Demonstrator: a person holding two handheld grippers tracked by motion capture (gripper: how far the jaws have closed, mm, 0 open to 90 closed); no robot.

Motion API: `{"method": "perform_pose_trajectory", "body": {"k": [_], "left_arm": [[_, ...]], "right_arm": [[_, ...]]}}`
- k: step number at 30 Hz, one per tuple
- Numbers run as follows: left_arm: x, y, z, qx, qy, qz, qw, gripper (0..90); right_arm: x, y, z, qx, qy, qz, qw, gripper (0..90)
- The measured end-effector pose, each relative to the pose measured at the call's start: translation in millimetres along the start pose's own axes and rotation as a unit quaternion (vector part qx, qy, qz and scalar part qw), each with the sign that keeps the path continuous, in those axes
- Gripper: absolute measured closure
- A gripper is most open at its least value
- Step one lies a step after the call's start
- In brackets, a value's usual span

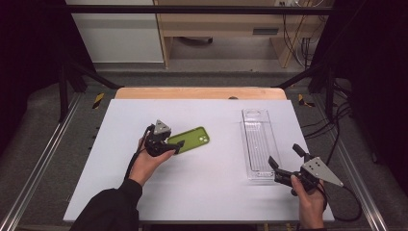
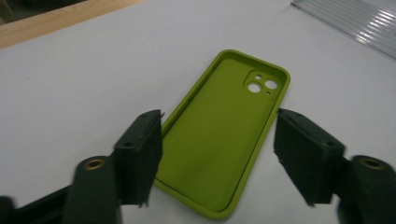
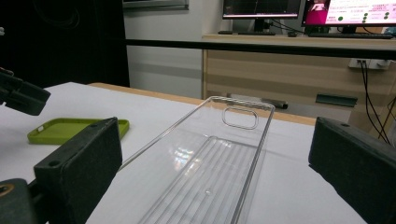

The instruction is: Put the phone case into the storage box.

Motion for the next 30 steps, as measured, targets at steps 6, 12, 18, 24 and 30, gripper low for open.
{"method": "perform_pose_trajectory", "body": {"k": [6, 12, 18, 24, 30], "left_arm": [[1.1, -2.9, -6.4, -0.018, 0.004, -0.001, 0.9998, 67.9], [4.7, -9.2, -18.5, -0.05, 0.009, 0.0, 0.9987, 86.8], [4.6, -12.7, -24.7, -0.066, 0.012, 0.012, 0.9977, 89.9], [5.8, -16.0, -23.3, -0.086, 0.0, 0.018, 0.9962, 90.0], [6.3, -20.7, -19.7, -0.104, 0.001, 0.023, 0.9943, 90.0]], "right_arm": [[1.6, 0.1, 0.4, 0.001, -0.001, -0.002, 1.0, 3.3], [1.4, -1.9, 0.3, -0.005, 0.003, 0.001, 1.0, 3.3], [1.5, -2.4, 0.7, -0.006, 0.002, 0.002, 1.0, 3.4], [4.3, -3.3, 0.8, -0.005, -0.001, 0.001, 1.0, 3.5], [3.2, -3.4, 0.7, -0.007, 0.001, 0.003, 1.0, 3.5]]}}
Point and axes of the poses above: each handheld gripper's, and its own axes: z roughly backward along the jaws, y roughly out of its top, x roughly to its right, the point moved 3 cm from there along -z, roughly forward along the jaws, and after that the axes turned 2 degrees about -x, right-handed, at the moved point
